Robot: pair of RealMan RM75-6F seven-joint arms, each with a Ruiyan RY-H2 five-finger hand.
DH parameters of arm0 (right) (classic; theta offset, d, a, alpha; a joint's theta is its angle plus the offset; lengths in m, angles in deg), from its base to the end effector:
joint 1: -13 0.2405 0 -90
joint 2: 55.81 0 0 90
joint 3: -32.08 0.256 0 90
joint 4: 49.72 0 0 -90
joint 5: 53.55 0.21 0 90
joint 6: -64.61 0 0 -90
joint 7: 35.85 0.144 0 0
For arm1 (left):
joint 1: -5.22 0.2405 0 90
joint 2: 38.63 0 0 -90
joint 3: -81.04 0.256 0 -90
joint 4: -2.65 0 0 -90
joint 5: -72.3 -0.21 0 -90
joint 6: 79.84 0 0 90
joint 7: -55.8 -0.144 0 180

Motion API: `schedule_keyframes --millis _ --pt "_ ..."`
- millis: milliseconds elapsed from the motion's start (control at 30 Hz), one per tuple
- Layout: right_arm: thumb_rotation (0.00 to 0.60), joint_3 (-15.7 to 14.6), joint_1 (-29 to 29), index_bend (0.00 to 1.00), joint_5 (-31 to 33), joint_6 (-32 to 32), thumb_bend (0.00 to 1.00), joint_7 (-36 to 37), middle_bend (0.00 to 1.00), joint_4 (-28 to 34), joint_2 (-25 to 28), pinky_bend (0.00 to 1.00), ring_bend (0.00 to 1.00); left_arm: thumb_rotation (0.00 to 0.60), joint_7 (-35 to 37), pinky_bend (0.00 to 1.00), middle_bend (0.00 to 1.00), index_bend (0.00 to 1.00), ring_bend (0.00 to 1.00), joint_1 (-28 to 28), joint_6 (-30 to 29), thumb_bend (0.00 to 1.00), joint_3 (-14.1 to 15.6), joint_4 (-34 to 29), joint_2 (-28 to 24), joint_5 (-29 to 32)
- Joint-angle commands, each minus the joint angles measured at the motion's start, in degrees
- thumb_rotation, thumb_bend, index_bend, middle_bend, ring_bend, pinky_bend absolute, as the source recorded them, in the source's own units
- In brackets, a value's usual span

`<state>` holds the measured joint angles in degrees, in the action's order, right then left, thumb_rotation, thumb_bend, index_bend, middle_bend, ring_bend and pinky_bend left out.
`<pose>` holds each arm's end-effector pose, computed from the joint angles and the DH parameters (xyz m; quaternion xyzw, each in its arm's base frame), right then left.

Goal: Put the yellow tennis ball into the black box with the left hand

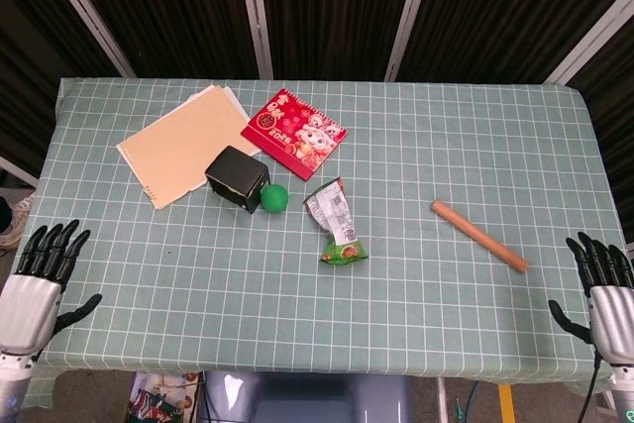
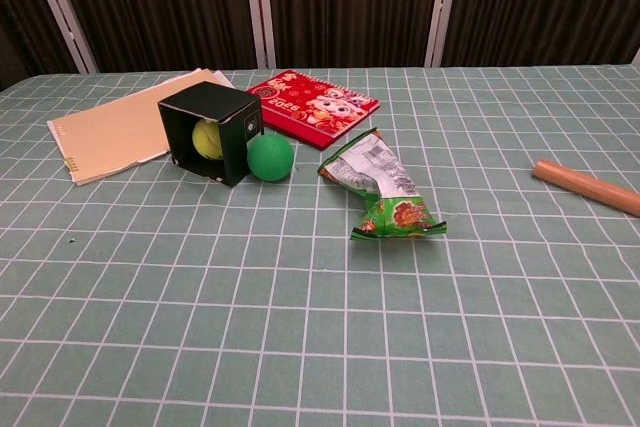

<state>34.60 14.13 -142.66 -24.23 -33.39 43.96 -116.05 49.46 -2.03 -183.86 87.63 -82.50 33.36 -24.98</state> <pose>-0.3115 -0.1593 0.1830 0.5872 -0.3765 0.3980 0.5958 -0.2825 0.1544 0.1374 -0.6312 -0.2589 -0.4653 0.5639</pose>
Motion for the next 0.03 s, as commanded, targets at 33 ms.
schedule_keyframes --millis 33 --pt "0.6 -0.12 -0.22 0.0 -0.47 -0.4 0.32 -0.72 0.0 0.34 -0.11 0.0 0.0 0.6 0.59 0.0 0.0 0.0 0.0 0.78 0.02 0.1 -0.43 1.2 -0.34 -0.77"
